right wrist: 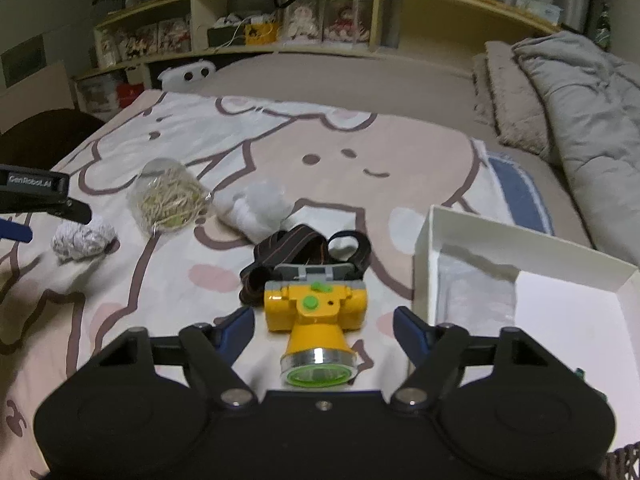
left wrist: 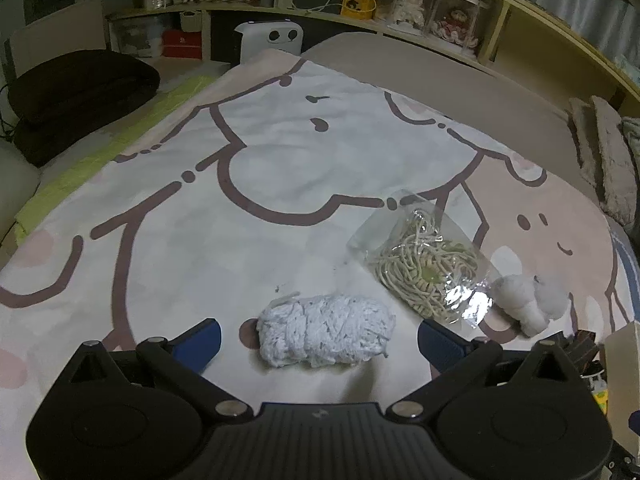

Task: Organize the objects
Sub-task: 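Move both tools back over the remaining items on the bed, then grasp the white rope bundle with left tool while right tool grasps the yellow headlamp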

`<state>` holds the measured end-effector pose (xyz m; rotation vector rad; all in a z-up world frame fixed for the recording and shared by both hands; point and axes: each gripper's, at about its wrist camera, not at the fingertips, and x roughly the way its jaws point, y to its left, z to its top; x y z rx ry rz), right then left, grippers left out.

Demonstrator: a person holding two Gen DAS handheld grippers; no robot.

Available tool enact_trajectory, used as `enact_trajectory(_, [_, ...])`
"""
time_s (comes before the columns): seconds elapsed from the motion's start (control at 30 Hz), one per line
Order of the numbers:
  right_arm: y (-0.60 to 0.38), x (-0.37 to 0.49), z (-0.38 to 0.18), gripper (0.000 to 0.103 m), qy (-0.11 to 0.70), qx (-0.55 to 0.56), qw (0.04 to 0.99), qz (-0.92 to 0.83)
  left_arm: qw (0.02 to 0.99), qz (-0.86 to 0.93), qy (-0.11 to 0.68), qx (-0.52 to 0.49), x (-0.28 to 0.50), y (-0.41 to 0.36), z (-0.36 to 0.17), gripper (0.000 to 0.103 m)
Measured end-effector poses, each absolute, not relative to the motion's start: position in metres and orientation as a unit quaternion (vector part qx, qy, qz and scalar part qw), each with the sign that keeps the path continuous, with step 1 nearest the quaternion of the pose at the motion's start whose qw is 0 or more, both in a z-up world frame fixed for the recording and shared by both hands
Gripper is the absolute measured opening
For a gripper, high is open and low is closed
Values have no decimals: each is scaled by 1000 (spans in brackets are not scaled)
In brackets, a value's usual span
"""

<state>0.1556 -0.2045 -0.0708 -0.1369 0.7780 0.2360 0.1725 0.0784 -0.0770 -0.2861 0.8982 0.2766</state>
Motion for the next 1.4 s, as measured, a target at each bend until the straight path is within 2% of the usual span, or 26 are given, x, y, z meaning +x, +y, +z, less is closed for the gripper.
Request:
enact_trajectory(0.27, [-191, 173, -95, 50, 430, -103, 890, 113, 875, 135, 447, -125, 182, 82, -96, 103])
enact_trajectory(0.47, [-189, 185, -103, 51, 440, -91, 888, 94, 873, 127, 451, -134, 189, 86, -104, 103])
enact_trajectory(0.67, [-184, 184, -103, 44, 450, -99, 883, 95, 871, 125, 447, -162, 188, 93, -107, 102])
enact_trajectory(0.87, [-179, 168, -95, 42, 478, -74, 869, 103, 878, 108, 440, -156, 187, 91, -104, 91])
enact_trajectory(1.0, [-180, 153, -92, 42, 496, -62, 859, 113, 878, 89, 444, -157, 187, 89, -103, 81])
enact_trajectory(1.2, [-180, 124, -89, 42, 537, -41, 833, 129, 876, 72, 452, -152, 184, 86, -100, 77])
enact_trajectory(1.4, [-179, 133, -98, 44, 549, -26, 826, 124, 871, 36, 469, -143, 177, 70, -92, 77])
